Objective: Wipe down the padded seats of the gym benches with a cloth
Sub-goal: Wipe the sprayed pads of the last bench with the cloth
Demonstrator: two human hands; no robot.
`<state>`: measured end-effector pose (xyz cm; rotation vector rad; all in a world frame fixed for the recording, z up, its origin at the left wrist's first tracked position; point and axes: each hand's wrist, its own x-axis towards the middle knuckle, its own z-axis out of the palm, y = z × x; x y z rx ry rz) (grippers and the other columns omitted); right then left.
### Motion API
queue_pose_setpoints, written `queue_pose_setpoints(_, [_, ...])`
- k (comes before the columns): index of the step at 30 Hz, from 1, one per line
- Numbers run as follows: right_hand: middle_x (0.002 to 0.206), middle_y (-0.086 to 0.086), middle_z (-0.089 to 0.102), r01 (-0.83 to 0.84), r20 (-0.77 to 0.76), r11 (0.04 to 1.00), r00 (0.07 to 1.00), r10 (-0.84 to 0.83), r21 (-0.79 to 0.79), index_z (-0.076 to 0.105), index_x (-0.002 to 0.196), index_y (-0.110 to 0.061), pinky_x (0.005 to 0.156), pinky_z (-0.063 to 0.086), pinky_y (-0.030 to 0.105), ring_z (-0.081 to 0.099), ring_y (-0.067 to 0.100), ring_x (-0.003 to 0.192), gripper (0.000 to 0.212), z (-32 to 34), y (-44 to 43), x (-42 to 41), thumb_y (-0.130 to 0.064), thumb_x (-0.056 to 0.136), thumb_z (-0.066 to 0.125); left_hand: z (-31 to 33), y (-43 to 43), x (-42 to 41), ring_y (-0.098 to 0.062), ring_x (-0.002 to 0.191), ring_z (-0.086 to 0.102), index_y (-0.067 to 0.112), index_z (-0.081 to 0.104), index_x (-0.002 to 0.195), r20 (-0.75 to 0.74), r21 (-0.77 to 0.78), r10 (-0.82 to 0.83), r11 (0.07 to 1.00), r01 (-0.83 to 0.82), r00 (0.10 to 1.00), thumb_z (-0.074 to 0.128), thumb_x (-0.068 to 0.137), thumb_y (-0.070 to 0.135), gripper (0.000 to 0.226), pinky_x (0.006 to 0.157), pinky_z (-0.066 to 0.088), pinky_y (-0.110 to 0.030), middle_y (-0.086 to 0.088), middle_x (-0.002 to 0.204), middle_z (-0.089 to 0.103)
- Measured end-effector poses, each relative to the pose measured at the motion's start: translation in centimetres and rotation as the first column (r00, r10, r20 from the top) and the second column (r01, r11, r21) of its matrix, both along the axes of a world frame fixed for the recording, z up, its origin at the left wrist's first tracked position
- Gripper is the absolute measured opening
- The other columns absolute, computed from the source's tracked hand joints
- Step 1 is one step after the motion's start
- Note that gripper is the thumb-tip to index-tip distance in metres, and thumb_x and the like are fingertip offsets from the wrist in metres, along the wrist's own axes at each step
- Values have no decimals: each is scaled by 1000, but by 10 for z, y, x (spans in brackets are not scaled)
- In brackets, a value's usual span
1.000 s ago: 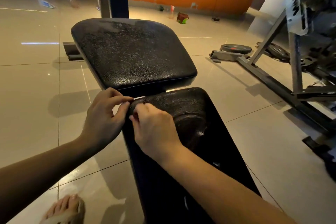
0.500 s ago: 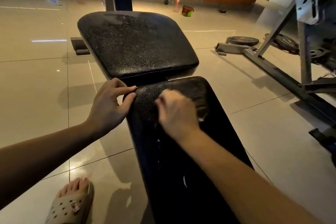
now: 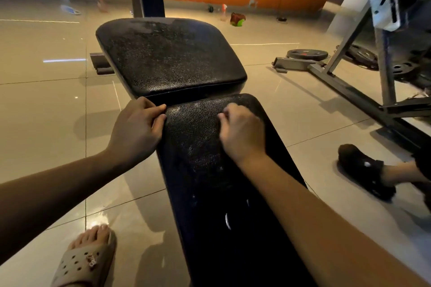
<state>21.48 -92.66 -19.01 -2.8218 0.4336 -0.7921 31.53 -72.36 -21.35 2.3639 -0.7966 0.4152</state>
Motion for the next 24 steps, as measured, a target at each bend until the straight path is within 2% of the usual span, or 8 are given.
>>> queue_pose_setpoints(3, [87,9,63,-364,-85,927,930,357,-88,63,96,-11,55,51,41,64,31,69,14,-16,55,-47,-25,98,58,1,-3,-6,-31,111,51,9,62,137,-37,48,61,997,-59,997,53,103,29,41,91,42,-43,-14,116,61])
queue_pose_setpoints(5, [87,7,61,-460,-126,877,886,445,-140,63,95,-13,52,51,40,63,29,67,18,-24,39,-75,-27,99,53,2,-5,-11,-32,116,49,10,57,142,-67,87,96,992,-90,993,53,100,42,53,95,41,-44,-14,124,59])
queue_pose_setpoints(8, [88,9,64,-263,-75,954,964,255,-143,64,94,-12,56,52,40,64,35,70,17,-21,-28,-83,-27,99,56,5,-3,-19,-35,119,48,11,52,147,-87,194,107,977,-89,990,45,84,64,83,98,41,-46,-13,134,55])
queue_pose_setpoints(11, [96,13,67,12,-94,997,995,-19,-76,63,100,-11,67,46,39,64,38,84,17,-7,-86,-56,-28,100,57,8,0,-21,-37,121,45,12,50,149,-67,272,114,958,-91,991,43,79,72,92,98,39,-46,-13,138,53])
queue_pose_setpoints(14, [101,12,67,72,-51,997,996,-71,4,62,105,-10,74,45,38,63,35,92,20,3,-72,-20,-29,102,54,14,-1,-22,-37,123,44,14,50,149,-68,300,119,949,-93,991,42,76,74,95,99,38,-46,-13,139,52])
queue_pose_setpoints(18, [100,10,67,-216,-54,972,976,212,-95,62,107,-13,69,49,39,66,33,86,19,-6,15,-15,-30,103,52,17,-3,-26,-37,126,42,15,49,149,-91,303,137,947,-103,986,43,75,72,94,101,37,-46,-13,140,52])
queue_pose_setpoints(21, [91,9,63,-537,-131,824,843,521,-179,63,103,-12,57,52,42,65,32,72,15,-22,44,-57,-25,98,59,17,-4,-30,-35,128,41,15,47,151,-116,298,154,948,-114,981,43,74,73,96,103,37,-46,-13,142,50])
queue_pose_setpoints(24, [87,6,60,-533,-126,822,846,518,-201,61,97,-12,51,51,41,62,30,66,15,-27,-1,-80,-27,99,58,18,-5,-35,-34,129,41,15,43,153,-145,292,163,950,-115,976,42,74,72,97,104,36,-45,-12,144,48])
